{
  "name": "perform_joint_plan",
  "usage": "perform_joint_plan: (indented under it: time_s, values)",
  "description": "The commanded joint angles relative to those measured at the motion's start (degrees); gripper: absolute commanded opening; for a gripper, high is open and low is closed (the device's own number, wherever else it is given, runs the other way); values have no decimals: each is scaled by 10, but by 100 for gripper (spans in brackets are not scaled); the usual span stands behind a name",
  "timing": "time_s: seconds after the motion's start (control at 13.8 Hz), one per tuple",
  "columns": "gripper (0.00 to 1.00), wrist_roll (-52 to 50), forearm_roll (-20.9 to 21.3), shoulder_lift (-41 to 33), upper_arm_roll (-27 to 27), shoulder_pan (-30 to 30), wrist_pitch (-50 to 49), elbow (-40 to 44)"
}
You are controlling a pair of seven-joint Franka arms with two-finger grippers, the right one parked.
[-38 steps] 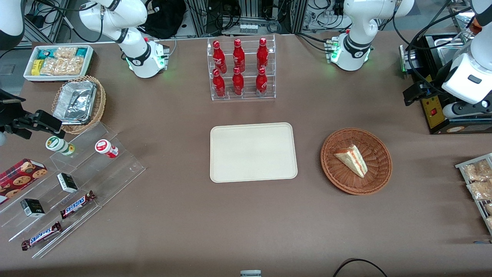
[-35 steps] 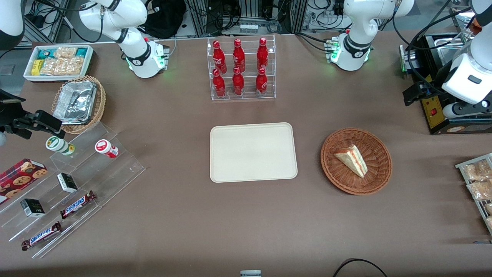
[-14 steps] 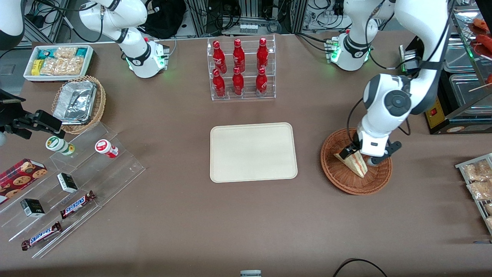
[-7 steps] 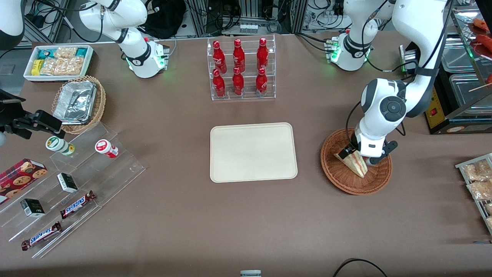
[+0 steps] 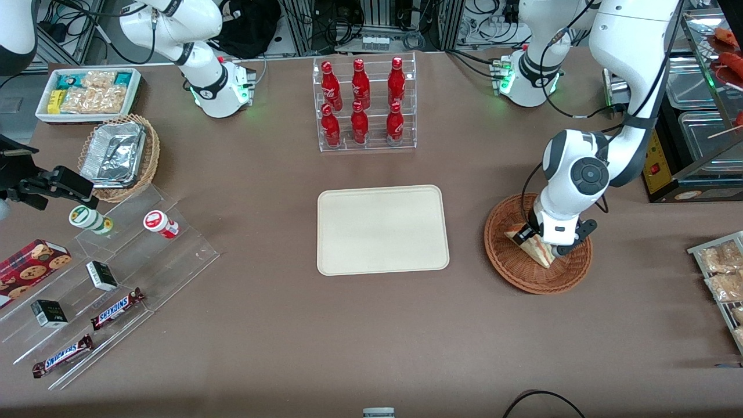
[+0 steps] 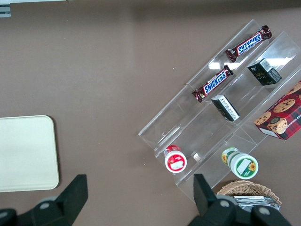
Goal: Place sandwich from basket to tray
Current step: 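Lift the sandwich and carry it with the left gripper over the cream tray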
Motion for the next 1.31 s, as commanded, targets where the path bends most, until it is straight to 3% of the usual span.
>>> perform_joint_plan:
  time_s: [0.0, 0.29, 0.51, 0.65, 0.87, 1.23]
  values:
    - [7, -9, 4, -16, -1, 2, -29, 17]
    - [9, 6, 6, -40, -8, -11, -235, 133]
    - [9, 13, 5, -23, -13, -65, -370, 245]
    - [8, 53, -10, -24, -23, -91, -383, 262]
    - [9, 52, -35, -13, -80, -122, -373, 274]
    - [11, 31, -31, 91, -85, -224, -290, 329]
